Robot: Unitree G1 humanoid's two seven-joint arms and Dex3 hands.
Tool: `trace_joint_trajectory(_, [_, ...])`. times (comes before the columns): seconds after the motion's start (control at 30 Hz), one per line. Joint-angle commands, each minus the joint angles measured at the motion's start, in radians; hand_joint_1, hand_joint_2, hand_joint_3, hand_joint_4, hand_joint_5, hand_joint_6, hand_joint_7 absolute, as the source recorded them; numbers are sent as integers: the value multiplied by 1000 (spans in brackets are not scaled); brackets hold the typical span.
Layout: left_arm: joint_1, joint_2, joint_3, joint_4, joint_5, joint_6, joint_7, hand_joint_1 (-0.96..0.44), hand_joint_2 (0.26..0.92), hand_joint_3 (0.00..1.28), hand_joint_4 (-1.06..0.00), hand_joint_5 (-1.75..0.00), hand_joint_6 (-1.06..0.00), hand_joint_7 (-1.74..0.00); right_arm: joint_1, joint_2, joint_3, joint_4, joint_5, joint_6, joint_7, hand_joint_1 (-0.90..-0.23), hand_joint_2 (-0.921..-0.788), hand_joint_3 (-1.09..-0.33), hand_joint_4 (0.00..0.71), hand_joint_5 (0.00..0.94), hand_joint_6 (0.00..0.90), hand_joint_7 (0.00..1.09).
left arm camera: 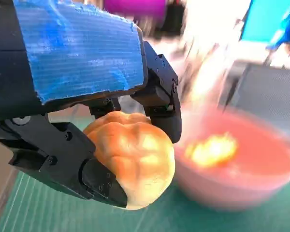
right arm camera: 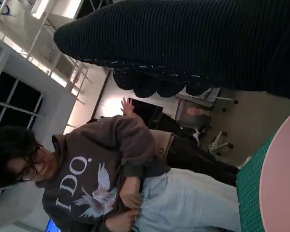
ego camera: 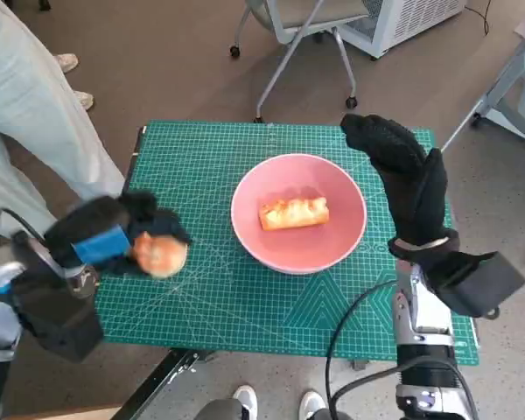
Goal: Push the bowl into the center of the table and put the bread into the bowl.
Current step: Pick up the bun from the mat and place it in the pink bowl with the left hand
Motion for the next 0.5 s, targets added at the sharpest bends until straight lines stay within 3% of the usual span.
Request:
trace_joint_trajectory(0.03, [-89, -4, 23, -107, -41, 76, -14, 4, 885, 54, -725, -1117, -772, -1026, 30, -9, -7, 0, 3, 17, 3, -691, -921, -781, 151, 0, 24, 551])
trace_joint_trajectory(0.33, [-314, -82, -47, -199, 15, 225, -14, 3, 873, 41, -739, -1066, -838, -987, 34, -19, -13, 2, 1, 16, 3, -682, -921, -781, 153, 1, 25, 550])
trace_joint_trajectory(0.5, [-471, -158, -121, -116, 2, 211, -45, 3, 878, 40, -734, -1070, -825, -1003, 42, -24, -16, -9, 2, 16, 1, -677, -921, -782, 155, 2, 25, 550])
